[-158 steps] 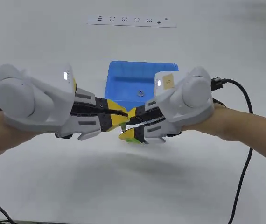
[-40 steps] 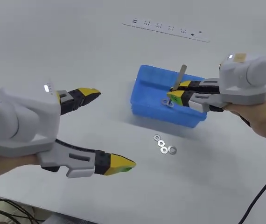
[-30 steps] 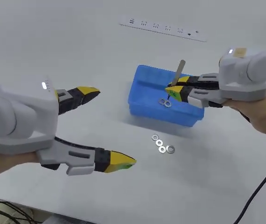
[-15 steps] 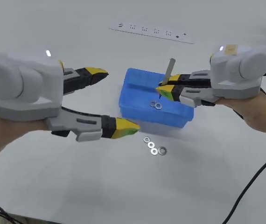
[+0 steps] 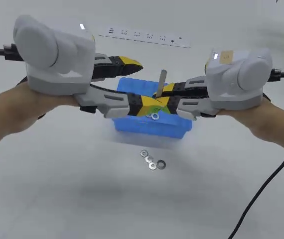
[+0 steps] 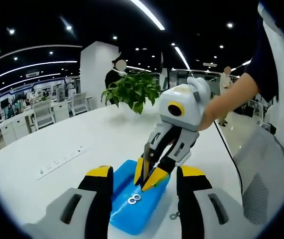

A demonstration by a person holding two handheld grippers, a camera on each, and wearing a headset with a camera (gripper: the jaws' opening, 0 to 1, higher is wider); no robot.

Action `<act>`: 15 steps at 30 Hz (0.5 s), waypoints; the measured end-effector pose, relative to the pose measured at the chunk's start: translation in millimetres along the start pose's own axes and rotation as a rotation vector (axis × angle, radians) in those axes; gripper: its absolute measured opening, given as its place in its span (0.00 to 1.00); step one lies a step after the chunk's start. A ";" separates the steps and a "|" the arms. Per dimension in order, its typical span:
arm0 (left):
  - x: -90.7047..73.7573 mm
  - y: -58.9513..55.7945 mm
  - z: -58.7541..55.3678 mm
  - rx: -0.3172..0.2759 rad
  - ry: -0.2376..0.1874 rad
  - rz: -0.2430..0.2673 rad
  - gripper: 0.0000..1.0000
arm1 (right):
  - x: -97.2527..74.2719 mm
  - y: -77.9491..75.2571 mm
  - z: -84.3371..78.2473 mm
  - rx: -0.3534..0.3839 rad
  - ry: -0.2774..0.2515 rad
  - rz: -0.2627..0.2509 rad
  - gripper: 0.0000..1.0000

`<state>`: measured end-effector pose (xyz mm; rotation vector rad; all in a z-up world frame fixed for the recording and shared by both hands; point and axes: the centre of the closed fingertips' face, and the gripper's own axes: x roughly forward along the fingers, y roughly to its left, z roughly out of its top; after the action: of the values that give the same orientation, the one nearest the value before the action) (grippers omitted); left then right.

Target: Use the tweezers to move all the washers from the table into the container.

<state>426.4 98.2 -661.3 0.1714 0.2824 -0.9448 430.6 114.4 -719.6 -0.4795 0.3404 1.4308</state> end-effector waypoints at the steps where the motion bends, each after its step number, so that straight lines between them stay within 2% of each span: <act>1: 1.7 0.4 1.9 0.010 -0.003 -0.006 0.52 | 0.2 1.3 1.3 -0.011 0.000 0.003 0.08; 5: 5.5 -1.4 9.3 0.023 -0.027 -0.038 0.41 | 1.3 3.6 4.4 -0.027 -0.001 0.010 0.08; 9: 4.9 -4.4 11.7 0.045 -0.020 -0.069 0.28 | 1.8 6.4 6.2 -0.039 -0.001 0.018 0.08; 13: 2.5 -10.3 16.5 0.058 -0.035 -0.115 0.24 | 2.1 9.8 6.0 -0.056 0.005 0.032 0.08; 15: 1.5 -13.7 14.8 0.075 -0.019 -0.144 0.18 | 2.0 10.9 5.5 -0.059 0.008 0.037 0.08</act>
<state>418.4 85.2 -648.0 0.2133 0.2445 -1.1002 419.7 119.7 -717.1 -0.5291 0.3153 1.4780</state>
